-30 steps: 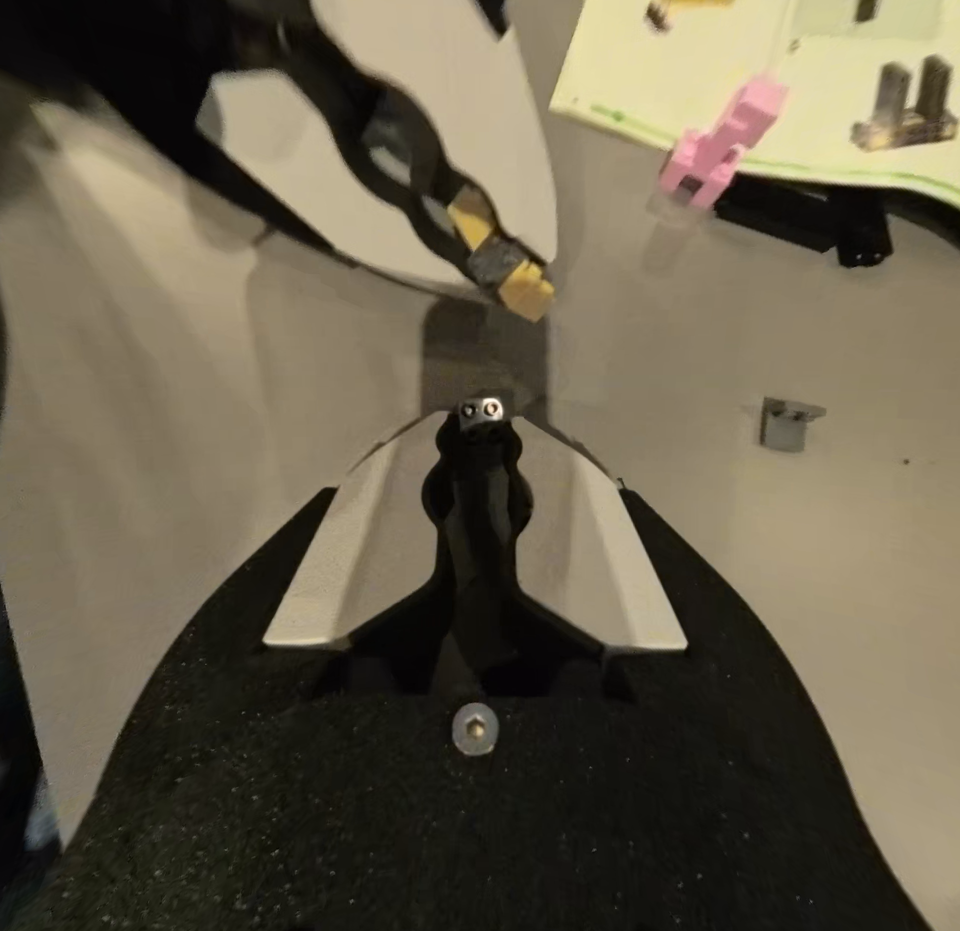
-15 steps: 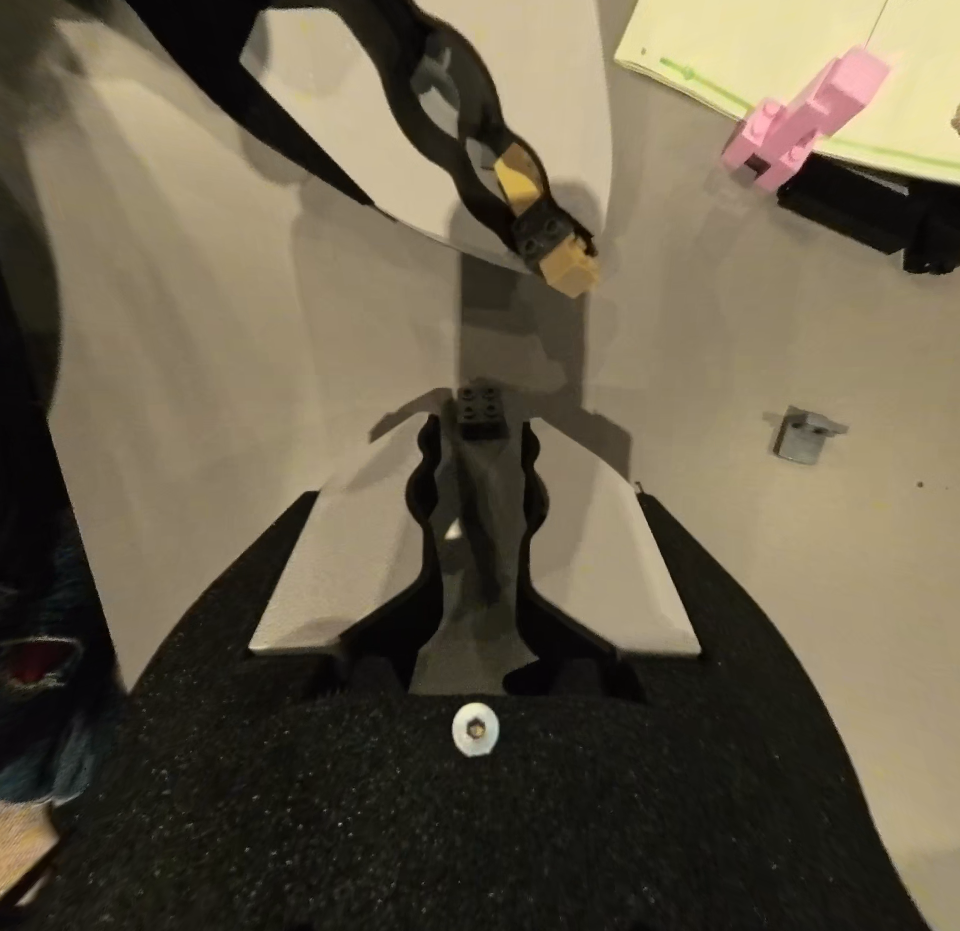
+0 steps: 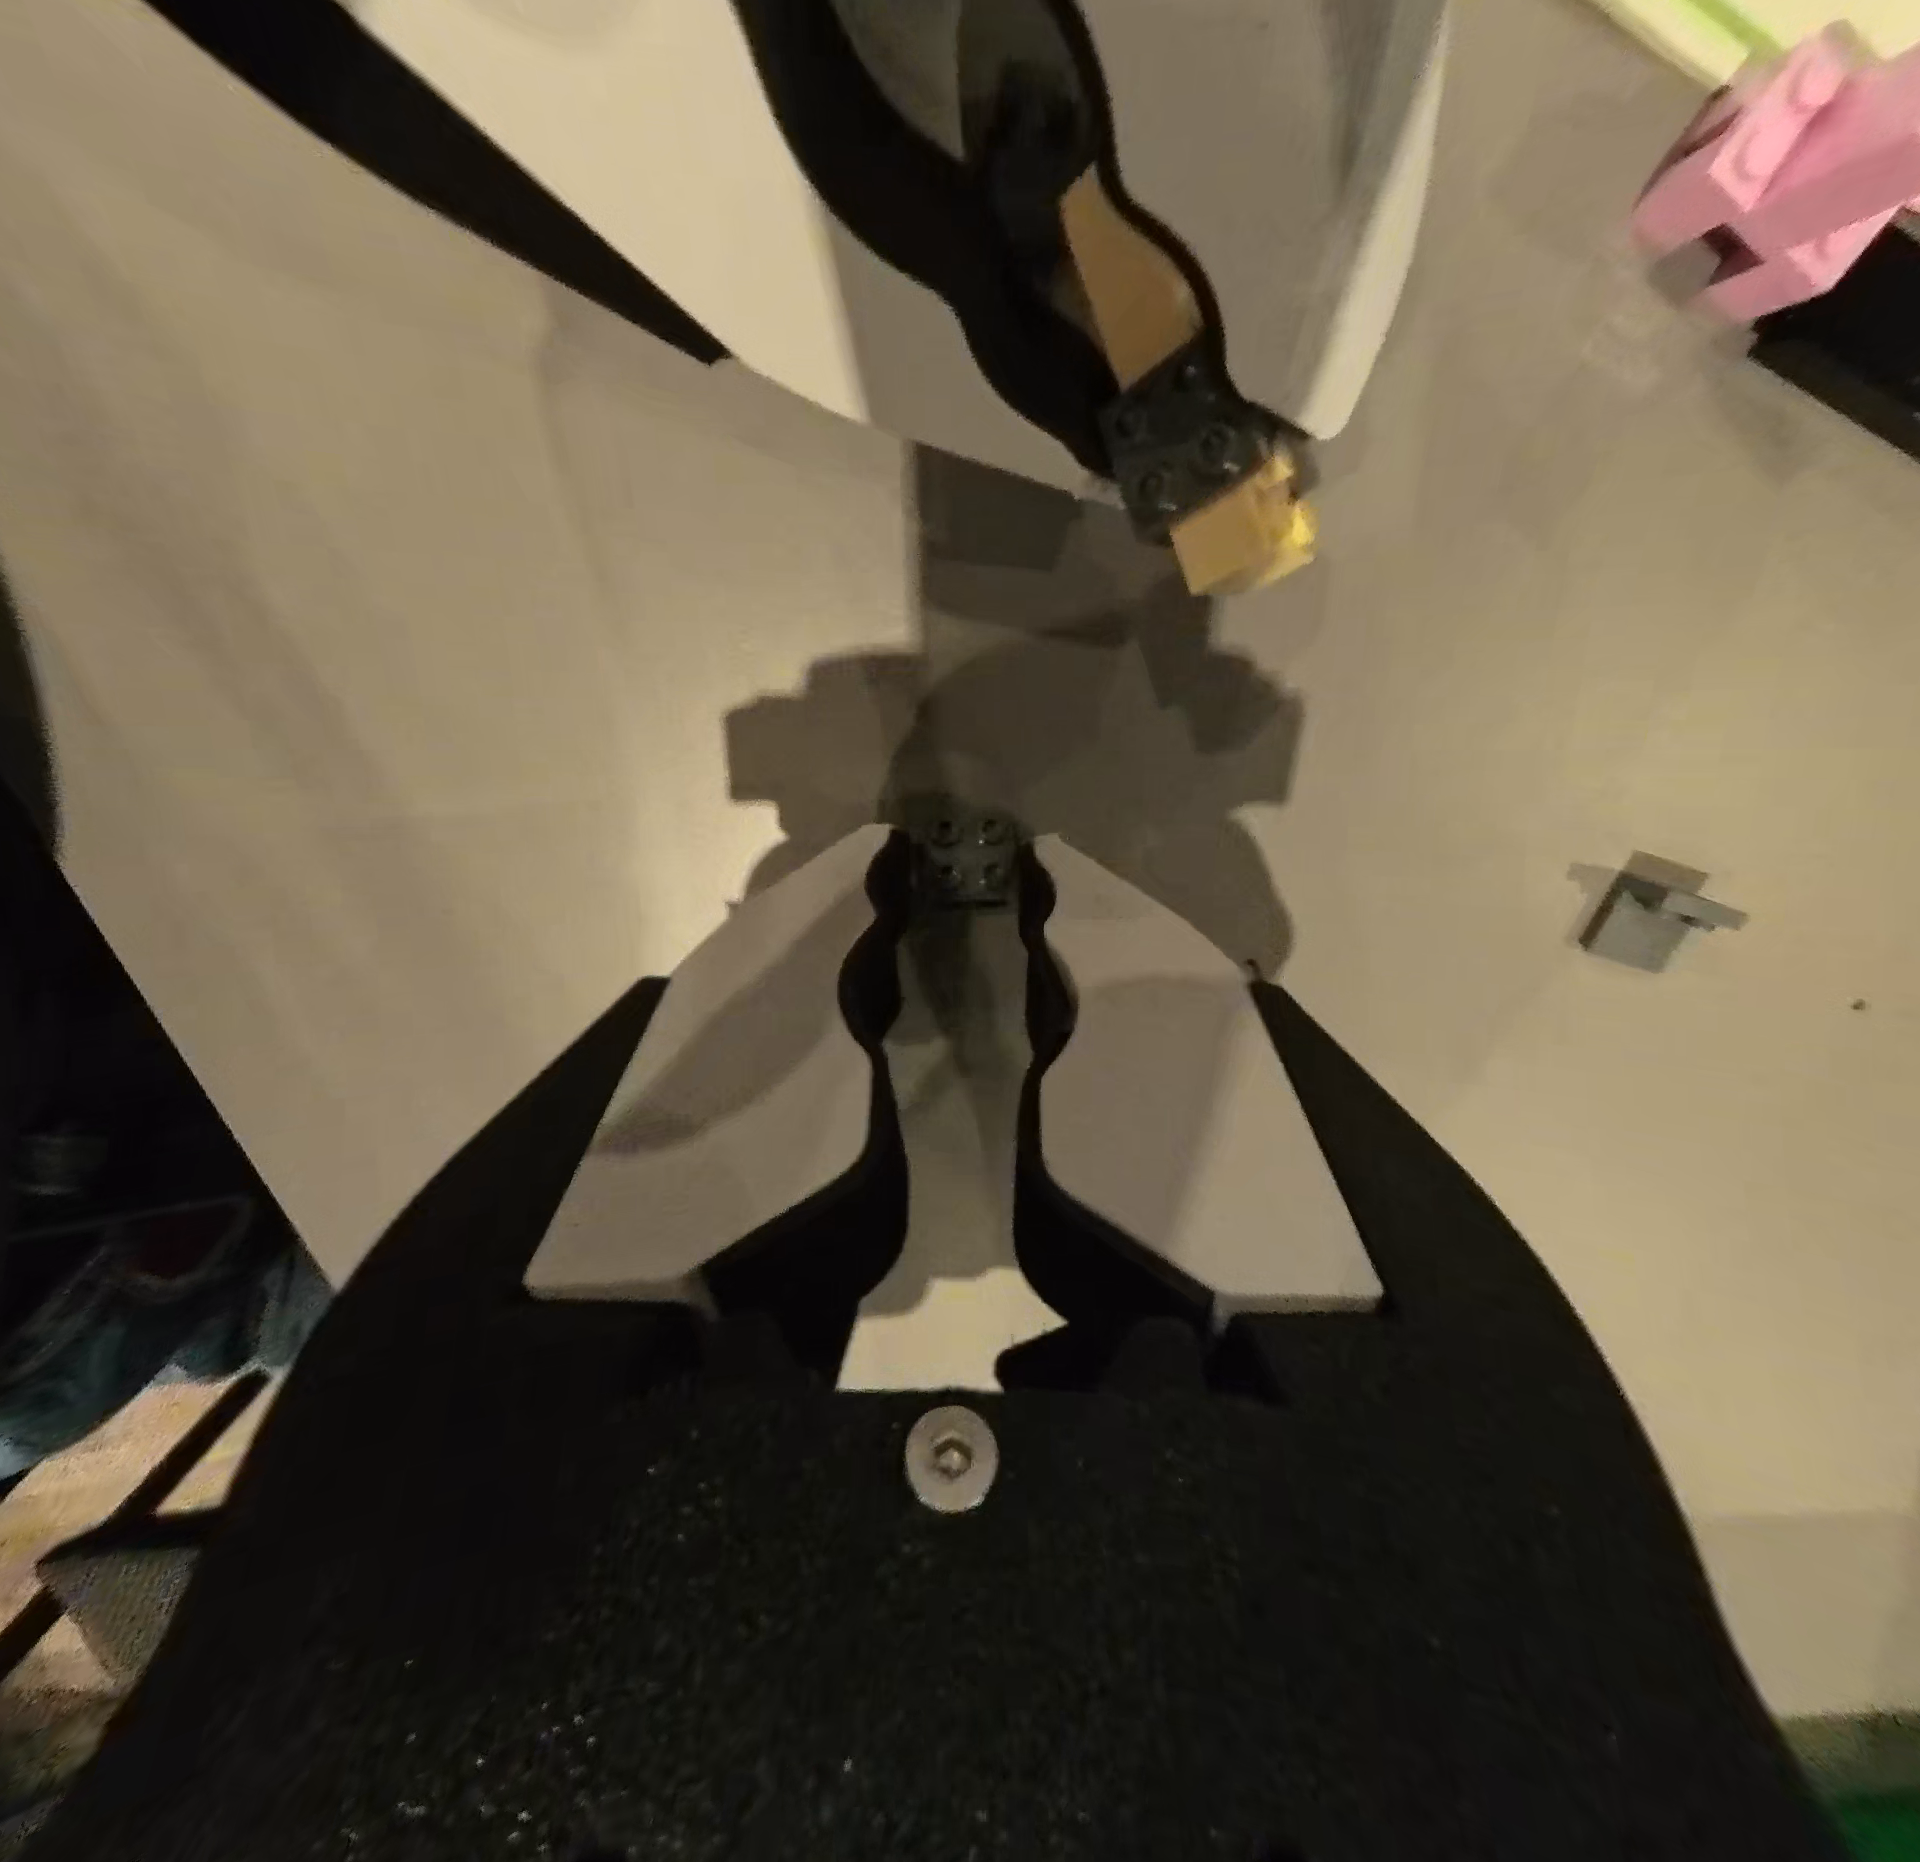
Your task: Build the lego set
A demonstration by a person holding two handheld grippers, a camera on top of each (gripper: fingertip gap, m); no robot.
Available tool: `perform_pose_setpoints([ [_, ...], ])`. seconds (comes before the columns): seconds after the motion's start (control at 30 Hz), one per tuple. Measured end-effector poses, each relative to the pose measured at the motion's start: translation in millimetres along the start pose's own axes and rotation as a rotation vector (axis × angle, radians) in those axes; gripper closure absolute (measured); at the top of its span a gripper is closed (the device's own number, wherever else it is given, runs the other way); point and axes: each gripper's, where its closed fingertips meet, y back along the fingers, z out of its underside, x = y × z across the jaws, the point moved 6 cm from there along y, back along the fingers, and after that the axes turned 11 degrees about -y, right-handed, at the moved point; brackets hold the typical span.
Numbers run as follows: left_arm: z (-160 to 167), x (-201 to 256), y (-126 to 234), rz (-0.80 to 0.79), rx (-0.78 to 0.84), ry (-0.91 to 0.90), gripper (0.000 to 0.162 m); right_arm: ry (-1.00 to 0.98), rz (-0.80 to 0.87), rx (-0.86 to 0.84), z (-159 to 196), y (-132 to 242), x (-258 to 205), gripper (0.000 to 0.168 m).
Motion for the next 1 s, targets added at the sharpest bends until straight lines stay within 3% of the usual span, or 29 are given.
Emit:
perform_pose_setpoints([
  [0.1,0,-1,1,-0.004,0.002,0.004,0.144,-0.004,-0.009,0.013,-2,2,1,0.152],
  [0.2,1,-2,1,-0.01,0.007,0.016,0.145,-0.085,-0.052,0.152,-5,10,7,0.152],
  [0.4,-2,-9,6,-0.032,0.073,0.142,0.145,-0.472,-0.281,0.817,-13,41,31,0.153],
  [0.53,-4,-16,11,-0.022,0.168,0.313,0.145,-0.657,-0.501,1.092,-10,45,38,0.152],
  [0.7,1,-22,13,0.007,0.248,0.482,0.145,-0.783,-0.683,1.173,-11,33,35,0.152],
  [1.0,1,-21,12,-0.015,0.217,0.458,0.145,-0.848,-0.551,1.178,-16,21,31,0.152],
])
